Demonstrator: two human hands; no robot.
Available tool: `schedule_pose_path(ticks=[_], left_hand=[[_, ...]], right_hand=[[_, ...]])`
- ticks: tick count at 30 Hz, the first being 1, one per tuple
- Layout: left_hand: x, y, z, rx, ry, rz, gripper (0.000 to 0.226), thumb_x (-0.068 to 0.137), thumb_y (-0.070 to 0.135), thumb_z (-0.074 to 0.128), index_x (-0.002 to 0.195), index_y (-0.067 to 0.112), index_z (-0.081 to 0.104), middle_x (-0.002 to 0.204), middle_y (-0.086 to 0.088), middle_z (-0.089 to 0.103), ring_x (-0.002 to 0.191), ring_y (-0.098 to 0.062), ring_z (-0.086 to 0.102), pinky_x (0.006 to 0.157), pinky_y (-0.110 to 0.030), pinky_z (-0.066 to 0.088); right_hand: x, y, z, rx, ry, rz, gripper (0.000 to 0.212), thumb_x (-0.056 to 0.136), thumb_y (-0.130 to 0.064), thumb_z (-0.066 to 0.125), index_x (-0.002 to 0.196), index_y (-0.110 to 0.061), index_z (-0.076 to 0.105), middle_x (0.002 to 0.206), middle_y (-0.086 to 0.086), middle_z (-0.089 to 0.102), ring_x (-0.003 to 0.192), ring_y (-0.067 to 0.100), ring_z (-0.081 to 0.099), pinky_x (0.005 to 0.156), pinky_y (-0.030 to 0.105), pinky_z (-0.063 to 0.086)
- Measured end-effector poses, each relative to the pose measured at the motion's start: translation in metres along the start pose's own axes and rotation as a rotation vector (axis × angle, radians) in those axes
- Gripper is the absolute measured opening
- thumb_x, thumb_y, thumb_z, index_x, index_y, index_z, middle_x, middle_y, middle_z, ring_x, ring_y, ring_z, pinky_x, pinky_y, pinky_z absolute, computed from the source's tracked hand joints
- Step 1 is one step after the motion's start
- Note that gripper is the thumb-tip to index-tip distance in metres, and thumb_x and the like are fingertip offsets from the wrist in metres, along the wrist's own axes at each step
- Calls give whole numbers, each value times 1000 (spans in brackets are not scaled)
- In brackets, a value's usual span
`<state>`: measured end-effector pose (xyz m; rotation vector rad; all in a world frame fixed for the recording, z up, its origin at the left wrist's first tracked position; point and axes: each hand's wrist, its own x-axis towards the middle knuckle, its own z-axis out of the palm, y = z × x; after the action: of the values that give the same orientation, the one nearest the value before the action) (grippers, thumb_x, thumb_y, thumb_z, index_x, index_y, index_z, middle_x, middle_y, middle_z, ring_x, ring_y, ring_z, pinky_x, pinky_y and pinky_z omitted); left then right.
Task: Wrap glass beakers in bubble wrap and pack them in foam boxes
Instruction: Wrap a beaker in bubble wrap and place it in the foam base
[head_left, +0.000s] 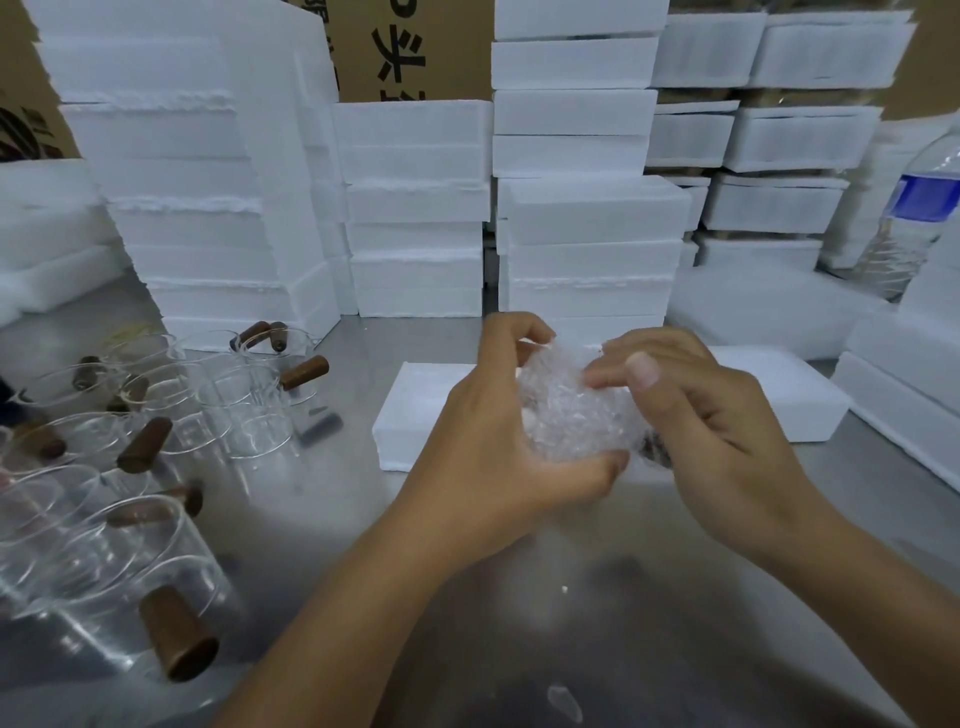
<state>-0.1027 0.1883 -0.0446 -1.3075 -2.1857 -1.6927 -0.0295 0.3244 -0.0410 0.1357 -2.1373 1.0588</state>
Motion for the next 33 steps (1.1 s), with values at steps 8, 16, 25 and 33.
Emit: schedule_pose_path(ticks=[8, 16, 25, 33], left_hand=[[-2, -1, 4, 103, 56, 142, 64, 56, 38, 73, 108, 48, 38, 103, 18, 58, 93, 2, 59, 69, -6, 45], [1, -9, 4, -103, 46, -17, 63, 63, 36, 76, 113, 49, 38, 110, 32, 46, 99, 11, 51, 72, -3, 42], [4, -17, 5, -304, 99, -90, 67, 58, 36, 80, 111, 52, 41, 118, 16, 52, 99, 7, 57, 73, -7, 46], [6, -19, 19, -164, 43, -153, 100, 49, 52, 87, 125, 54, 23, 124, 29, 41, 109, 16, 47, 80, -1, 41]], right_hand=[[-2, 2, 2, -237, -240, -52, 87, 87, -71, 7, 71, -10, 66, 83, -4, 62, 117, -15, 33, 106, 32, 21], [2, 5, -4, 106, 184, -19, 27, 91, -44, 39, 100, -33, 62, 105, -15, 66, 103, -3, 58, 82, 5, 41], [11, 13, -7, 373, -21, 402, 28, 72, -39, 60, 86, -16, 70, 72, -6, 67, 63, 10, 63, 65, 24, 56], [26, 30, -34, 744, 239, 683, 16, 79, -18, 65, 91, -8, 66, 76, 2, 67, 67, 11, 63, 66, 19, 57]])
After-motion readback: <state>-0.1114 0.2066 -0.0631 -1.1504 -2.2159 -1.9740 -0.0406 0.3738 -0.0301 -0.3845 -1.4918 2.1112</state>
